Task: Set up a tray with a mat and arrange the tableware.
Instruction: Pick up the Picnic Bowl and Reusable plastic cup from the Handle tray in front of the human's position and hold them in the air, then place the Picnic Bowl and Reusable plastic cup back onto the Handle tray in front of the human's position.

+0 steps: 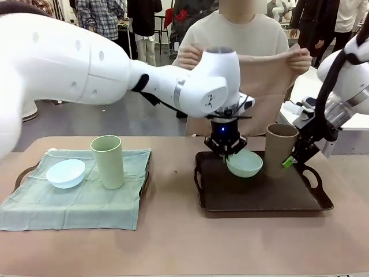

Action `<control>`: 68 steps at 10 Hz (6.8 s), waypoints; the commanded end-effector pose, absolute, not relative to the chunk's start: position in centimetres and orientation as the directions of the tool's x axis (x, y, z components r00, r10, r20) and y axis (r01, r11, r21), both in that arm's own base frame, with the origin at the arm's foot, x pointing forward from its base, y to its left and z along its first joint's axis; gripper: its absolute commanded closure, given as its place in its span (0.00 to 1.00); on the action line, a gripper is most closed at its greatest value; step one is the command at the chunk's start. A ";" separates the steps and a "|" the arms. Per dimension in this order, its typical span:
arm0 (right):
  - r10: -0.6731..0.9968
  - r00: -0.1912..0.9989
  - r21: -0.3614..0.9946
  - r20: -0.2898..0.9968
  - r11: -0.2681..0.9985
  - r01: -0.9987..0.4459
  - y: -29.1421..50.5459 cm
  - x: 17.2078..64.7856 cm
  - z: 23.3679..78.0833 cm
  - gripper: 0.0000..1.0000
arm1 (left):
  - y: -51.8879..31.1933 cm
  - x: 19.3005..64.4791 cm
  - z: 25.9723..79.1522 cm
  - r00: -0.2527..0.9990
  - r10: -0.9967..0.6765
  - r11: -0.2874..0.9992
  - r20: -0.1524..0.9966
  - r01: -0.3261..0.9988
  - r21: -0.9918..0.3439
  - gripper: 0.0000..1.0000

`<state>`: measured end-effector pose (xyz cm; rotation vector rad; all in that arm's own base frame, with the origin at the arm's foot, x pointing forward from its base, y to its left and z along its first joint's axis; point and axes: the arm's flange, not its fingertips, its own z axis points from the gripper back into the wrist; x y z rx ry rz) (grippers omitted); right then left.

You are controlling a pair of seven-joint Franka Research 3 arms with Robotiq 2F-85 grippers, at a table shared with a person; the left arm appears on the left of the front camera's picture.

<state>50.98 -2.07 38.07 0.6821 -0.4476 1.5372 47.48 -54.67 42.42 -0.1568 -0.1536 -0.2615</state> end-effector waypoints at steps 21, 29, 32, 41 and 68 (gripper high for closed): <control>0.769 -0.127 -0.116 0.626 -0.070 -0.991 -0.6 39.2 56.8 1.00 | -54.5 41.0 56.7 0.884 -0.238 0.952 0.402 0.294 -0.084 1.00; 0.769 -0.127 -0.116 0.626 -0.070 -0.991 -0.6 39.2 56.8 1.00 | -54.5 41.0 56.7 0.884 -0.238 0.952 0.402 0.294 -0.084 1.00; 0.769 -0.127 -0.116 0.626 -0.070 -0.991 -0.6 39.2 56.8 1.00 | -54.5 41.0 56.7 0.884 -0.238 0.952 0.402 0.294 -0.084 1.00; 0.723 -0.144 -0.114 0.676 -0.091 -0.989 -2.8 42.4 51.6 0.19 | -53.5 43.4 50.9 0.904 -0.266 0.939 0.334 0.321 -0.122 0.96; 0.822 0.041 0.072 0.568 0.000 -0.997 -4.7 47.5 35.4 0.00 | -51.3 48.8 36.9 0.957 -0.203 0.956 0.209 0.240 -0.170 0.16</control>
